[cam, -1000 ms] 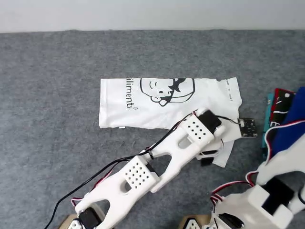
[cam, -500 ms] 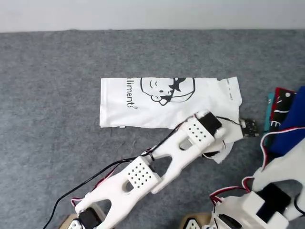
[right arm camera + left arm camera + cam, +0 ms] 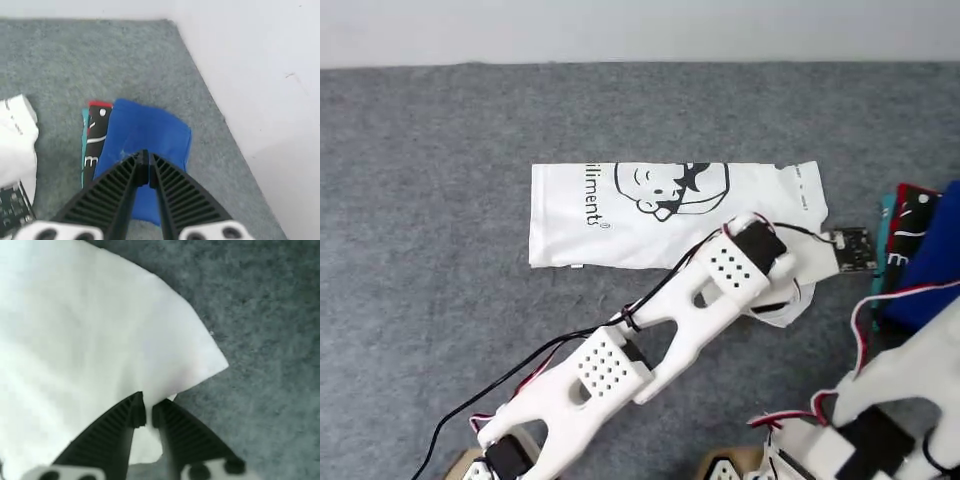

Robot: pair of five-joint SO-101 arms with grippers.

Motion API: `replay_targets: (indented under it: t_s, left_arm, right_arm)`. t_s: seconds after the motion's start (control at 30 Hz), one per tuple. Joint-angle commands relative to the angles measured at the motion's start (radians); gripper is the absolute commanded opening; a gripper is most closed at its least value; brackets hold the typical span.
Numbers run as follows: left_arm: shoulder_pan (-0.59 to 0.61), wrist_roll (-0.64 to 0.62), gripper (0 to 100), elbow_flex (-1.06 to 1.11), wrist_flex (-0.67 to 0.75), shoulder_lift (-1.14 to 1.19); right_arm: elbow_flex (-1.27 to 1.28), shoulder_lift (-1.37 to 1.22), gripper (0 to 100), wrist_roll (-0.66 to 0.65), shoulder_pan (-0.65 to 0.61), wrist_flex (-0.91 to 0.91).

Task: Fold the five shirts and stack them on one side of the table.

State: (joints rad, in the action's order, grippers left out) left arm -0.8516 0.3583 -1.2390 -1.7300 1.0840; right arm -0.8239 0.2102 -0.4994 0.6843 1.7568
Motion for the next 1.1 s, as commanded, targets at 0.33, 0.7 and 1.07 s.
replay_targets:
  t_s: [0.33,0.7,1.07]
  left_arm:
    - [0.135,0.003,1,-0.008,0.236,-0.008]
    - [0.209,0.011,9,-0.008,0.351,0.038]
    - [0.29,0.012,17,-0.004,0.377,0.046]
  right_arm:
    - [0.101,0.079,1.5,-0.025,0.002,0.038]
    - [0.101,0.079,1.5,-0.025,0.002,0.038]
    - [0.101,0.079,1.5,-0.025,0.007,0.038]
